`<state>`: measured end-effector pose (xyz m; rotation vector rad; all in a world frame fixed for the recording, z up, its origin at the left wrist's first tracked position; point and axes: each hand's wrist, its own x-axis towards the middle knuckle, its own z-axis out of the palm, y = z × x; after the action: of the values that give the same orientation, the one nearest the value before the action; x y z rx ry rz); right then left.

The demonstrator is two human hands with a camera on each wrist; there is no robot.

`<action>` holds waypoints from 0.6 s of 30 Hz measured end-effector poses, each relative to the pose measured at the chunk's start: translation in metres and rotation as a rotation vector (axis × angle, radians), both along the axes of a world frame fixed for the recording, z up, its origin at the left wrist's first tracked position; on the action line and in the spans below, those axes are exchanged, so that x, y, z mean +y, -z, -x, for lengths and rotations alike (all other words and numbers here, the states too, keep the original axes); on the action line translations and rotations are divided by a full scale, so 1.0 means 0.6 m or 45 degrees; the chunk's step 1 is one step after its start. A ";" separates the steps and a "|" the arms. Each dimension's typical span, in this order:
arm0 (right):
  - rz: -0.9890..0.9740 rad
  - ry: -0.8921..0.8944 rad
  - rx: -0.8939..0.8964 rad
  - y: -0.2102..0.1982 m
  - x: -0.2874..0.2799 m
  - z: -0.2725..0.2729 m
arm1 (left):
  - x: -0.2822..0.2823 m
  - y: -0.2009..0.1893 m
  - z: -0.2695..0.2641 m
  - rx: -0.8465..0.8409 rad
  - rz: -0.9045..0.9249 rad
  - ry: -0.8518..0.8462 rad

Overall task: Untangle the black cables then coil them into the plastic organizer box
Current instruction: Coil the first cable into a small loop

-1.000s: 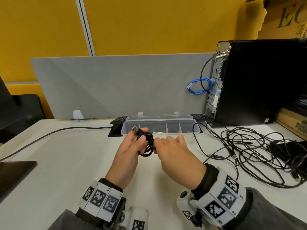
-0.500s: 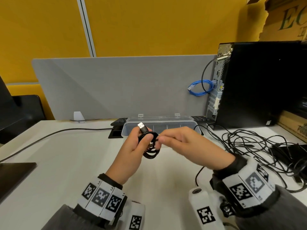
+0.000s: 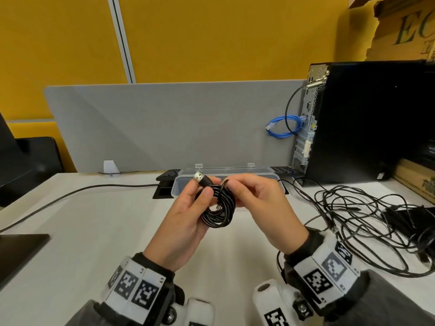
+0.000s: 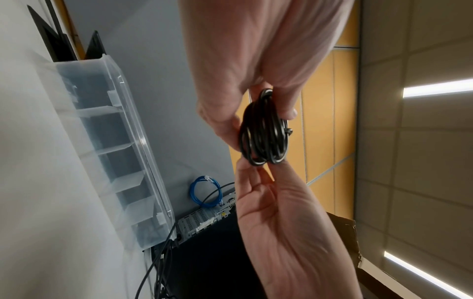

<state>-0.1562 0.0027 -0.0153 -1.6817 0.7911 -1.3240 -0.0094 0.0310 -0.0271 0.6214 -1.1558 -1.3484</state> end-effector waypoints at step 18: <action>-0.158 0.021 -0.054 0.015 0.001 -0.003 | -0.009 0.022 0.005 -0.093 -0.030 -0.184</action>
<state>-0.1545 0.0031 -0.0242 -1.5485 0.8463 -1.2909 -0.0122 0.0257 -0.0404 0.7625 -1.1324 -1.2266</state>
